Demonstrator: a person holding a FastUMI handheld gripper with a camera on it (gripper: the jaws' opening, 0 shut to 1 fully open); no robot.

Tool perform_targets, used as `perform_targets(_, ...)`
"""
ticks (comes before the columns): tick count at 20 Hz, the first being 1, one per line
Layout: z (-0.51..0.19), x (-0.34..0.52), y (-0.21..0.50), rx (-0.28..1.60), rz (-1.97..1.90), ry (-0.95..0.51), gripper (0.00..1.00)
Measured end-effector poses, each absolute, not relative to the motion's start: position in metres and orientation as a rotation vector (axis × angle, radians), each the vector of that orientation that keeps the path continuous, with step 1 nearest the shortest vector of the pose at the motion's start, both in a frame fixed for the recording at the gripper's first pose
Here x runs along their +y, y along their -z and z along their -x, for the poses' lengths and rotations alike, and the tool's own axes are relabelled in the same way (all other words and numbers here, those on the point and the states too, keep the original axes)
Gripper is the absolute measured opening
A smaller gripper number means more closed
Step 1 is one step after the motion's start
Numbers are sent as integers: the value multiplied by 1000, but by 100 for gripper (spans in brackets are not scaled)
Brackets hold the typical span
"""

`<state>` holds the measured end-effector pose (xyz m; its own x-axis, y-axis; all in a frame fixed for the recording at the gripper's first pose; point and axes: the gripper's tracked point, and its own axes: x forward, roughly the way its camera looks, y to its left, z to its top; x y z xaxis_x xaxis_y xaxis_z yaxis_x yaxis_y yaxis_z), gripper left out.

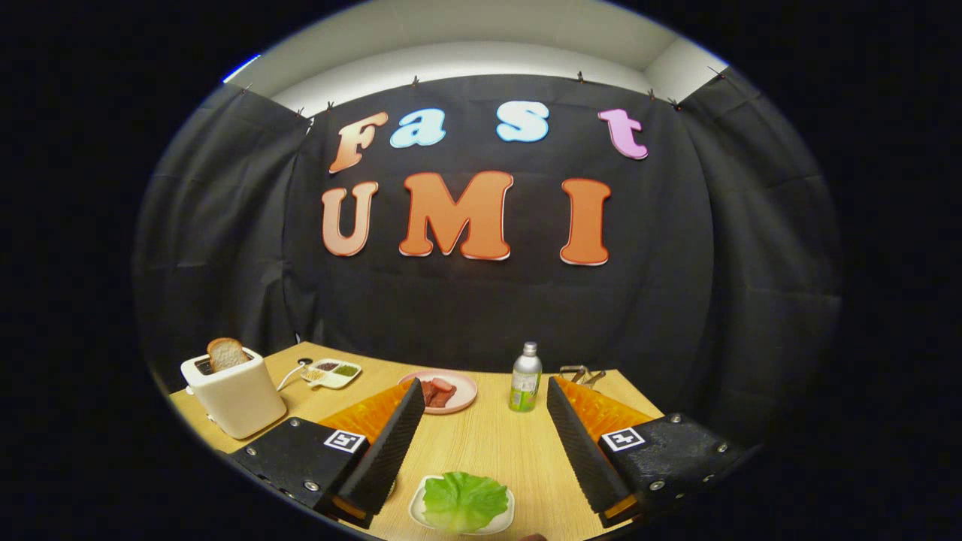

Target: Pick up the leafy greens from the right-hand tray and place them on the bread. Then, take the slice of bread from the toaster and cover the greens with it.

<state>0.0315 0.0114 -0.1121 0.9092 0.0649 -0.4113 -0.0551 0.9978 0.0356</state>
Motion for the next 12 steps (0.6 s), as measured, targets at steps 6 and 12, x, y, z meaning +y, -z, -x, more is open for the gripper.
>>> perform_targets(6,-12,39,171,673,-40,-135,98)
perform_targets(12,5,59,232,945,-103,-161,99)
